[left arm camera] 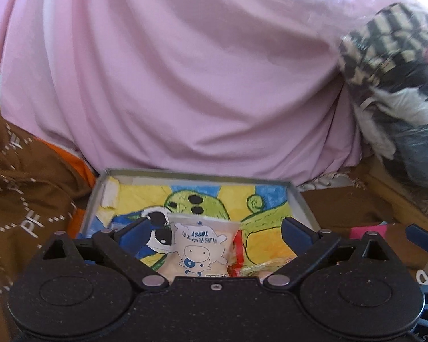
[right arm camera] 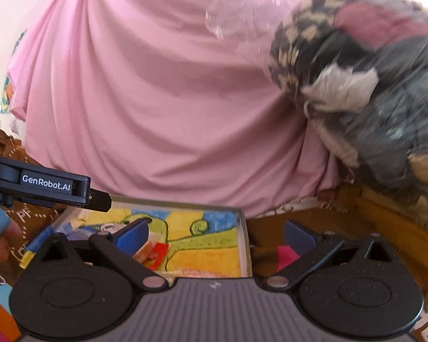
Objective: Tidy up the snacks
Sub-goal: 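Open both tools and withdraw them from the tray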
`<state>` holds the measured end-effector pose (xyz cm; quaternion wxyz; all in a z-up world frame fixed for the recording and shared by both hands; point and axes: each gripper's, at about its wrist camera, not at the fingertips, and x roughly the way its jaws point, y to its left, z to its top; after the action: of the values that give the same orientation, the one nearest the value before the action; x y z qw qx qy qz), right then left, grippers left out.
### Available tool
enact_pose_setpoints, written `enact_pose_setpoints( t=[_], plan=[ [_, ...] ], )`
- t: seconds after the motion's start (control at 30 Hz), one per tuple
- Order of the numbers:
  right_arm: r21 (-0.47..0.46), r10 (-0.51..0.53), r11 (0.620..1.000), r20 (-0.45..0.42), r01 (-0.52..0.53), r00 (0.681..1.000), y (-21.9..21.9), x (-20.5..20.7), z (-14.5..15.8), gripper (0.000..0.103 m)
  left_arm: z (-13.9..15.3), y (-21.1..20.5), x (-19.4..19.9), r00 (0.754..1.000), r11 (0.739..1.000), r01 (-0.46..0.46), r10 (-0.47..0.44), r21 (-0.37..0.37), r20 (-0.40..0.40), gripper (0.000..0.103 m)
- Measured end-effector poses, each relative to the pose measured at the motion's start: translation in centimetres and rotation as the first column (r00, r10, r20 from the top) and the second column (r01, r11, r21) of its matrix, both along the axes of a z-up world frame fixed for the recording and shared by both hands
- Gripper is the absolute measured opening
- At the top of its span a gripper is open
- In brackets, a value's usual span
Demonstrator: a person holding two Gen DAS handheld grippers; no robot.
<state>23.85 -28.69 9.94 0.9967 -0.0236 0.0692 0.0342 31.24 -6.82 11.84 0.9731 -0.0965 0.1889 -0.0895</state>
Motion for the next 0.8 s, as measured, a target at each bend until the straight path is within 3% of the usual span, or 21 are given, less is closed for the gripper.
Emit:
enact_pose_setpoints(
  t=[0.43, 0.8],
  plan=[
    [0.002, 0.019, 1.0, 0.063, -0.019, 0.998, 0.6, -6.9, 2.2, 0.103, 2.6, 0.9, -7.8, 0.998, 1.0, -0.009, 0.008, 0.017, 0.057, 0.101],
    [-0.014, 0.059, 0.998, 0.012, -0.058, 0.998, 1.5, -12.6, 0.2, 0.103, 0.4, 3.0, -13.1, 0.999, 0.999, -0.035, 0.035, -0.009, -0.019, 0.102]
  ],
)
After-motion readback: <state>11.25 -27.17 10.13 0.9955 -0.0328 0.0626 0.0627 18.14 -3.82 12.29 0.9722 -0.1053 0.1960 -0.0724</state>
